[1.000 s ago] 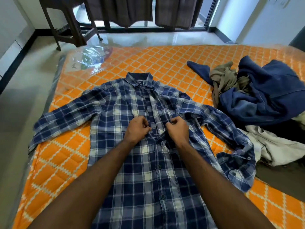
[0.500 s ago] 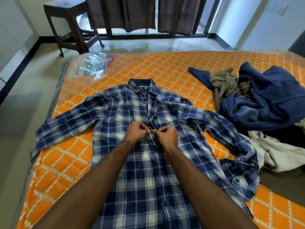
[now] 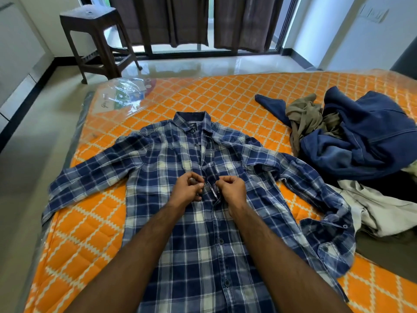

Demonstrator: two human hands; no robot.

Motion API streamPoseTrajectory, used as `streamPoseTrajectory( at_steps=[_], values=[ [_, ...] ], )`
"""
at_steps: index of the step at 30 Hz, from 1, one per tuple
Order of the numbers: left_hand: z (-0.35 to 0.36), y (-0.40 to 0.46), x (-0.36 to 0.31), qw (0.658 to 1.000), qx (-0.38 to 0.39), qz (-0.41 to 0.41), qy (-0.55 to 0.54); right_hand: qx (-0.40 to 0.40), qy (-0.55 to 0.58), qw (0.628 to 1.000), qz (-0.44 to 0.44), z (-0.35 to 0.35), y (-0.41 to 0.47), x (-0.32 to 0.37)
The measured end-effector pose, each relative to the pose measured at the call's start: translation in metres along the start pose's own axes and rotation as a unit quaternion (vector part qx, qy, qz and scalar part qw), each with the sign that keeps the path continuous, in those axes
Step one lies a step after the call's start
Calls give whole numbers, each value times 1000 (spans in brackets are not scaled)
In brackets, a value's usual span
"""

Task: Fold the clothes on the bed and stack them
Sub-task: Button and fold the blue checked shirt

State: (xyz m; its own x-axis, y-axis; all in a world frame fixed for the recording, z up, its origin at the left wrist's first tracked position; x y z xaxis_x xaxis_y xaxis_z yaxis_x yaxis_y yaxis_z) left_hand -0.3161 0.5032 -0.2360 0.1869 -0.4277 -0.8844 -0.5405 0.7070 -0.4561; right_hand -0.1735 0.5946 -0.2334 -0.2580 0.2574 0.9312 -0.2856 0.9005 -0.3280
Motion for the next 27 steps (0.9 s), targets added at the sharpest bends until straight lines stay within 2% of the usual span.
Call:
streamPoseTrajectory(
  at_steps=[3, 9, 19, 27],
  values=[
    [8, 0, -4, 998, 26, 13, 51, -42, -30, 998, -36, -3, -7, 4],
    [14, 2, -1, 998, 16, 17, 59, -15, -16, 998, -65, 7, -11, 0],
    [10, 3, 3, 999, -18, 5, 46, 2, 64, 997, -53, 7, -10, -12],
    [3, -2, 3, 998, -53, 13, 22, 23, 41, 998, -40, 10, -7, -8]
  ],
)
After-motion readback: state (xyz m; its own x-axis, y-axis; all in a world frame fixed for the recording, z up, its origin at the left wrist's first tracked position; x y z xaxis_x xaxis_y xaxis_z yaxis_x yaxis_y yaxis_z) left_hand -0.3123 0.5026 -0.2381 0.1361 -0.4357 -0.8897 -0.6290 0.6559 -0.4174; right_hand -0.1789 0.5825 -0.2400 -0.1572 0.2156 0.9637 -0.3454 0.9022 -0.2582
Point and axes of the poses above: each hand's wrist, its own y-axis towards the middle knuckle, its own z-axis out of the palm, x = y × z, the point moved 7 cm from there along y, towards the middle knuckle, and after that the axes turned 6 degrees about -z, right-handed, at the moved point
